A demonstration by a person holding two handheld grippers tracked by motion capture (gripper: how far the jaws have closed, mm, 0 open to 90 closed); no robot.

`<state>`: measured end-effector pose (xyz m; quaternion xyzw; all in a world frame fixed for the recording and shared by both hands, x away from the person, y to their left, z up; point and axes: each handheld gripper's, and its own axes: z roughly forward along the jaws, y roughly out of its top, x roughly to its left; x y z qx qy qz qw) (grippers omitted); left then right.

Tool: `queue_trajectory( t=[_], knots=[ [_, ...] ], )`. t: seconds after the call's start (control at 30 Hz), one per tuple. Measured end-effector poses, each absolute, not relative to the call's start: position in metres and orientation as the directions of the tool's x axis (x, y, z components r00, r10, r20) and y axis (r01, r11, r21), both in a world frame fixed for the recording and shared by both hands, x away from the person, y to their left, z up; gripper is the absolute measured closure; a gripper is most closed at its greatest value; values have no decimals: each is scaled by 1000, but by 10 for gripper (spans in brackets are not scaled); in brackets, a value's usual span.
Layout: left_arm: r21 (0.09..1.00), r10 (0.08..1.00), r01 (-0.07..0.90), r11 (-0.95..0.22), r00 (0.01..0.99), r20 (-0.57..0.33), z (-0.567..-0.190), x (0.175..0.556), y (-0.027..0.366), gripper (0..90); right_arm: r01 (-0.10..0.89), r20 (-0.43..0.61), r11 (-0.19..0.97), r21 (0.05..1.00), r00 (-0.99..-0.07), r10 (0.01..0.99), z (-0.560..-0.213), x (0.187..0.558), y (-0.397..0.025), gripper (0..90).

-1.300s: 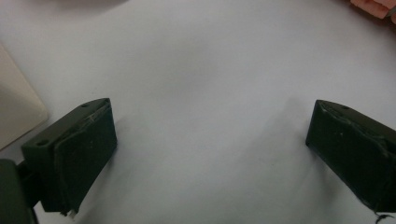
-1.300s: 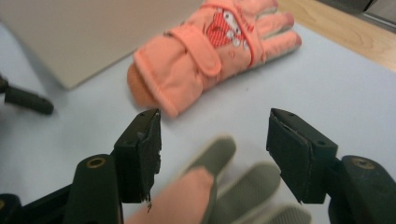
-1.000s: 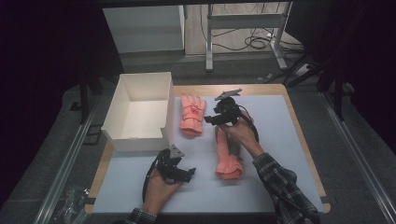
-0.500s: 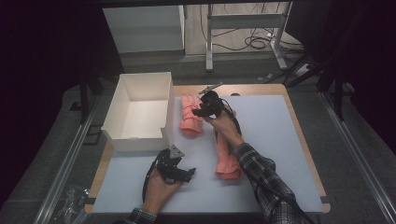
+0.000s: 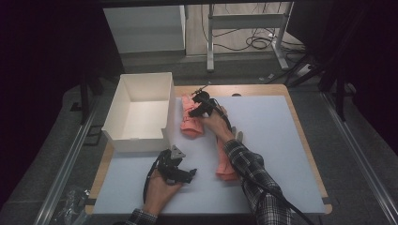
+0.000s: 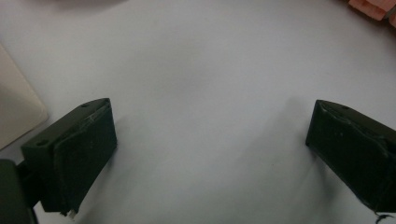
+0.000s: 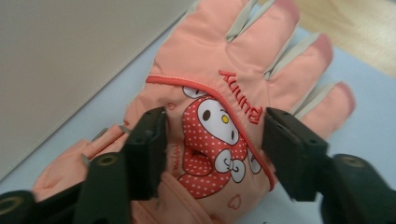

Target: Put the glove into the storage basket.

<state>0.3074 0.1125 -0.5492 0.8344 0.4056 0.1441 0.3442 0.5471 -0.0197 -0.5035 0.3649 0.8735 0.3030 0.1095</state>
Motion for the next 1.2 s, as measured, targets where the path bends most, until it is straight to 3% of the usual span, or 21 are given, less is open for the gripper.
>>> queue_trajectory(
  t=[0.17, 0.27, 0.77, 1.2],
  knots=[
    [691, 776, 578, -434, 629, -39, -549, 307, 112, 17, 564, 9, 571, 596, -716, 698, -503, 545, -17, 755],
    [691, 776, 578, -434, 630, -39, -549, 307, 112, 17, 560, -5, 578, 593, -716, 698, -501, 544, -17, 827],
    [691, 777, 579, -433, 628, -39, -549, 307, 112, 17, 545, 70, 535, 646, -739, 670, -477, 532, -29, 859],
    [690, 778, 580, -433, 627, -39, -549, 307, 112, 18, 496, 97, 511, 702, -777, 621, -437, 507, -54, 856]
  ],
)
